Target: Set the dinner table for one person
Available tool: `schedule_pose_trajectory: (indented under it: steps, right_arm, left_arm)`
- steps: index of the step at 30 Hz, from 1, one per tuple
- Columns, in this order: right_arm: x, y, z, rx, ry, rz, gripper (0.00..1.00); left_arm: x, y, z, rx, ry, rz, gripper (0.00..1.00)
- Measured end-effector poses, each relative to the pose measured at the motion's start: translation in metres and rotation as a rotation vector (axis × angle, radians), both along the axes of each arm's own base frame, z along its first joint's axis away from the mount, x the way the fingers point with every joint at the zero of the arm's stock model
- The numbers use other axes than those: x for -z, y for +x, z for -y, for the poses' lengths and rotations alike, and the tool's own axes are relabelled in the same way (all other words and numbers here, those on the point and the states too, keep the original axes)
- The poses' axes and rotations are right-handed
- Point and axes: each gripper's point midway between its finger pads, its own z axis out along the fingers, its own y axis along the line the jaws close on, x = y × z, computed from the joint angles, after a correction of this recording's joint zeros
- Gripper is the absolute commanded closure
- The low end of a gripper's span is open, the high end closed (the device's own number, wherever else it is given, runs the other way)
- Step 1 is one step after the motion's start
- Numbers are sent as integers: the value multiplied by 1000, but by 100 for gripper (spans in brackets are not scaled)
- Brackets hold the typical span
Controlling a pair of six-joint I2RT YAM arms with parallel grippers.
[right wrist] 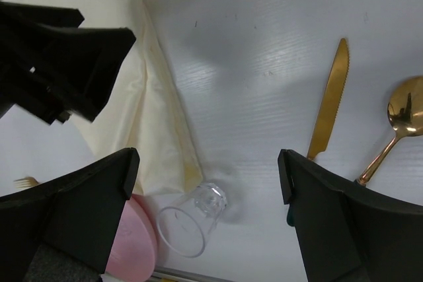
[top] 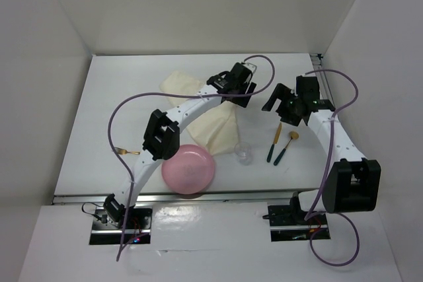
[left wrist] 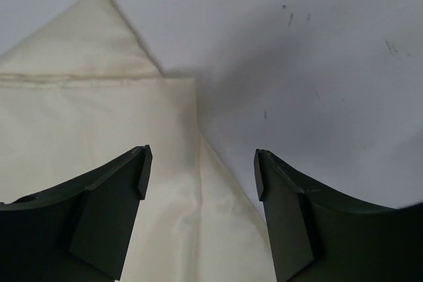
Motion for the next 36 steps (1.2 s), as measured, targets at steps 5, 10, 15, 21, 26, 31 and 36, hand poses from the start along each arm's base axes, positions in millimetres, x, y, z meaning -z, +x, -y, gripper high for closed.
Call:
schedule_pose_trajectory:
  steps: [5, 10, 15, 21, 26, 31, 36]
  right_arm:
    - [0, -6, 0, 6, 7, 4, 0]
    - [-1, -12, 1, 15, 18, 8, 0]
    - [-1, -12, 2, 26, 23, 9, 0]
    - [-2, -11, 2, 27, 23, 8, 0]
    - [-2, -12, 2, 28, 24, 8, 0]
    - [-2, -12, 2, 29, 24, 8, 0]
    - [-1, -12, 3, 30, 24, 7, 0]
  left_arm:
    - [23, 19, 2, 5, 68, 70, 24]
    - [43, 27, 5, 19, 141, 123, 32]
    - [51, 28, 6, 23, 169, 141, 33]
    - [44, 36, 5, 10, 185, 187, 39]
    - [43, 38, 2, 9, 203, 201, 39]
    - [44, 38, 2, 10, 206, 201, 39]
    - [45, 38, 2, 11, 207, 199, 40]
